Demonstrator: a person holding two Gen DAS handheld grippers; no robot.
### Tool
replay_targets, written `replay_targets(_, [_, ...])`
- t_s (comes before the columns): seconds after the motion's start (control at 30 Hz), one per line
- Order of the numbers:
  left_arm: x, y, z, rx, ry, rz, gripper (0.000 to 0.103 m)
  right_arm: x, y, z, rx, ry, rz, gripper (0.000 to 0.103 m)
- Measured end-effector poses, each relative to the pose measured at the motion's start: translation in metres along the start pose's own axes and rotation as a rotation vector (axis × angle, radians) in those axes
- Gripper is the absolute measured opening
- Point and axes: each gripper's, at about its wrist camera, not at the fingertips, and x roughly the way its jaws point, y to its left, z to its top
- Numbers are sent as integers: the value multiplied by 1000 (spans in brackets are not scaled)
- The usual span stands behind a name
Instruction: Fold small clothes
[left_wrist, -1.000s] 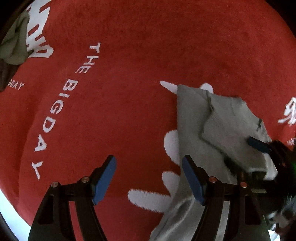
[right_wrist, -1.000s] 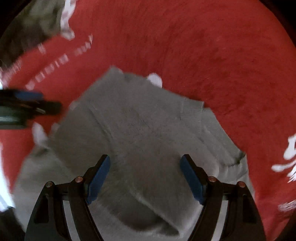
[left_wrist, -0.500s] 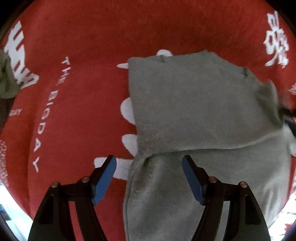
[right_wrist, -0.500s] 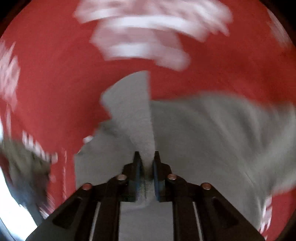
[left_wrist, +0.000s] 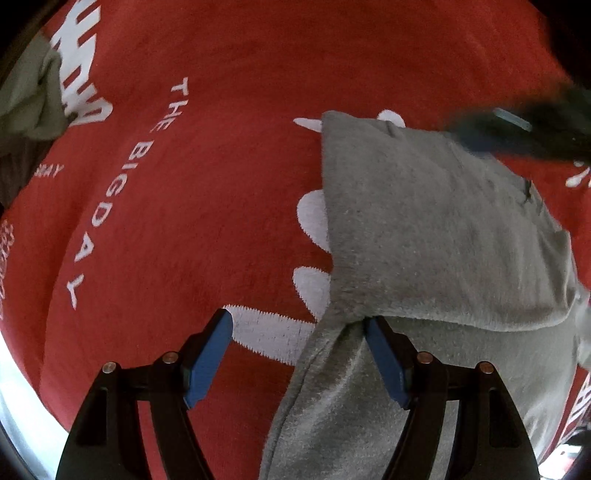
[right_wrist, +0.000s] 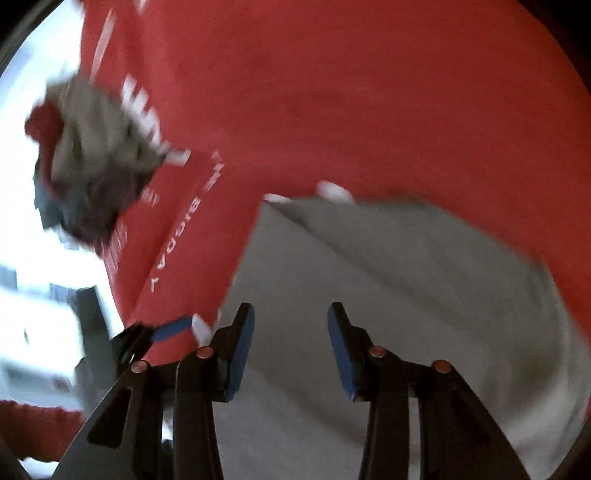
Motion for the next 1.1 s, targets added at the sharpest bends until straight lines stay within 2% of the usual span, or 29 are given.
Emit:
replay_targets(0.07, [1,3,-2,-29,-4,-17,74,36,15,36,-91,51,-35,45])
replay_targets(0.13, [2,5,-2,-45,-13,-25,75,65,25,59,-151,106,-53,45])
replay_targets(0.27, [2,4,-1,-52,-31,-41,75,100,34,75,-212,196,-107,45])
replay_targets(0.33, [2,4,1,-49,-35,-52,75,104,24,70,-207,245,-110,42])
replay_targets(0.37, [2,5,3,-53,-36,-55,75,105,24,69,-211,262,-113,35])
replay_targets(0.4, [1,8,5,-65,-39,-59,75,101,27,68,-205,276,-91,7])
replay_targets(0.53, [-6,31,7,-178,-84,-30,75,89,46,78,-211,224,-17,7])
replay_targets(0.6, [1,43,6,-223,-61,-57,75,96,54,89,-206,206,-1,7])
replay_targets(0.63, [4,45,6,-224,-51,-61,75,100,55,90,-210,211,-13,7])
replay_targets(0.73, [-2,36,5,-134,-63,-32,75,138,59,85,-259,265,-116,9])
replay_targets(0.77, [-6,35,1,-106,-63,-28,75,139,60,85,-256,233,-129,10])
replay_targets(0.8, [-9,37,-1,-98,-59,-33,75,134,60,84,-242,205,-139,16])
replay_targets(0.83, [-15,42,-4,-95,-51,-40,75,126,60,83,-223,176,-164,31])
replay_targets(0.9, [-25,52,-3,-100,-40,-34,75,106,58,78,-198,120,-175,45])
replay_targets(1.03, [-41,60,15,-110,-62,-45,75,40,30,46,-5,13,-103,45])
replay_targets(1.1, [-37,49,31,-85,-72,-61,75,4,5,8,139,-33,-96,45])
